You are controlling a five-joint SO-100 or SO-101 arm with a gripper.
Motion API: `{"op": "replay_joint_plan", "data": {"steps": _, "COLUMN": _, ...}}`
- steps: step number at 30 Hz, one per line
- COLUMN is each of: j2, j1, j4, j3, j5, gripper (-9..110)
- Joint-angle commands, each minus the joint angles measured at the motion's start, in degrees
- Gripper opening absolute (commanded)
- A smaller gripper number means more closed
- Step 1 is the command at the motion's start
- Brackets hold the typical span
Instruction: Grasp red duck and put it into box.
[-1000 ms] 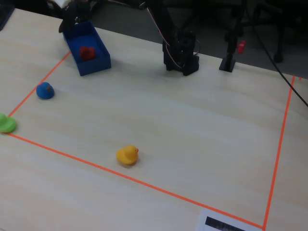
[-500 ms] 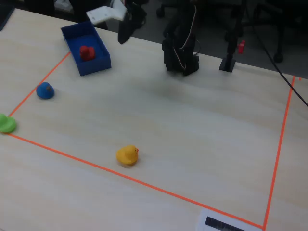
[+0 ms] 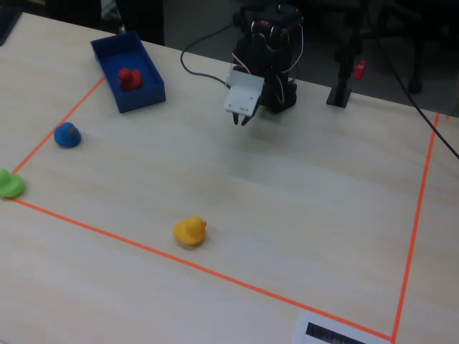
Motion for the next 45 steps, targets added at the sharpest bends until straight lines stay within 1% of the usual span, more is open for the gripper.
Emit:
{"op": "replay_joint_plan", "data": {"steps": 1, "j2": 3.5, "j1": -4.2, "j4": -3.3, "j3": 8.1, "j5": -0.4, "gripper": 0}}
{"op": "replay_joint_plan", "data": {"steps": 3, "j2": 5.8, "j1": -5.4, "j4": -2.8, "j3": 10.5, "j5": -0.4, "gripper": 0}}
{"op": "replay_joint_plan", "data": {"steps": 6, "j2": 11.1, "j1": -5.6, "j4": 1.5, "j3": 12.9, "j5": -0.4, "gripper": 0}}
{"op": "replay_joint_plan", "data": {"steps": 14, "j2": 11.1, "j1": -5.4, "j4": 6.9, "j3": 13.4, "j5": -0.2, "gripper": 0}}
{"op": "replay_joint_plan", "data": {"steps": 18, "j2": 11.1, "j1": -5.2, "j4": 7.1, "j3": 13.6, "j5": 1.0, "gripper": 0}}
{"op": "replay_joint_plan", "data": {"steps": 22, "j2": 11.1, "j1": -4.8, "j4": 8.0, "j3": 13.7, "j5": 5.4, "gripper": 0}}
{"op": "replay_joint_plan", "data": {"steps": 45, "j2": 11.1, "j1": -4.6, "j4": 8.0, "j3": 13.7, "j5": 5.4, "gripper": 1}}
